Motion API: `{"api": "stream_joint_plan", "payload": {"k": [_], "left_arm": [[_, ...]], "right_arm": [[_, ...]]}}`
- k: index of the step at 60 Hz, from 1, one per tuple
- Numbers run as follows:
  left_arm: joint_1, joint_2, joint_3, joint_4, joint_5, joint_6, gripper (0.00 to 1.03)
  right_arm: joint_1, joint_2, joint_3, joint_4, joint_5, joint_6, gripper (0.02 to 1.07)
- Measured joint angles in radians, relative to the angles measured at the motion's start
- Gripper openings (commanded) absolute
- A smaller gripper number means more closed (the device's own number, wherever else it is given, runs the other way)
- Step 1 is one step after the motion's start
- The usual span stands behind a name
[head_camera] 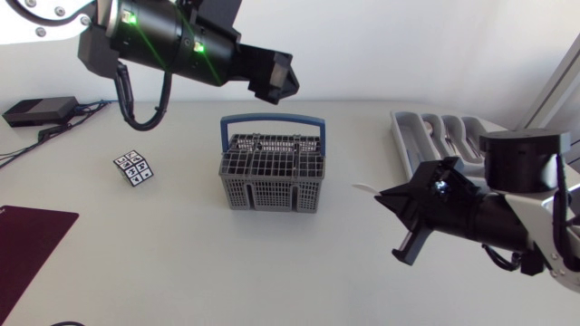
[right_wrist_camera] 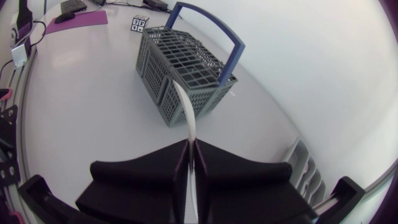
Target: Transfer all utensils from the basket to the drawer tray.
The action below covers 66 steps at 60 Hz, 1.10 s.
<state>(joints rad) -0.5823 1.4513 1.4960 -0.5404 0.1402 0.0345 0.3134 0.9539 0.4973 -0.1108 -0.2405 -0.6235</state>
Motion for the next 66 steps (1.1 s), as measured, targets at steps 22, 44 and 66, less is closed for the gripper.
{"api": "stream_joint_plan", "payload": {"k": [22, 44, 66], "left_arm": [[0.116, -0.063, -0.13, 0.038, -0.029, 0.048, 0.99], [0.158, -0.112, -0.229, 0.094, -0.029, 0.053, 0.99], [0.204, -0.158, -0.313, 0.125, -0.045, 0.056, 0.99]], "right_arm": [[-0.544, 0.203, 0.095, -0.155, -0.299, -0.354, 0.1], [-0.801, 0.542, 0.331, -0.23, -0.335, -0.647, 0.09], [-0.846, 0.824, 0.591, -0.253, -0.208, -0.851, 0.1]]}}
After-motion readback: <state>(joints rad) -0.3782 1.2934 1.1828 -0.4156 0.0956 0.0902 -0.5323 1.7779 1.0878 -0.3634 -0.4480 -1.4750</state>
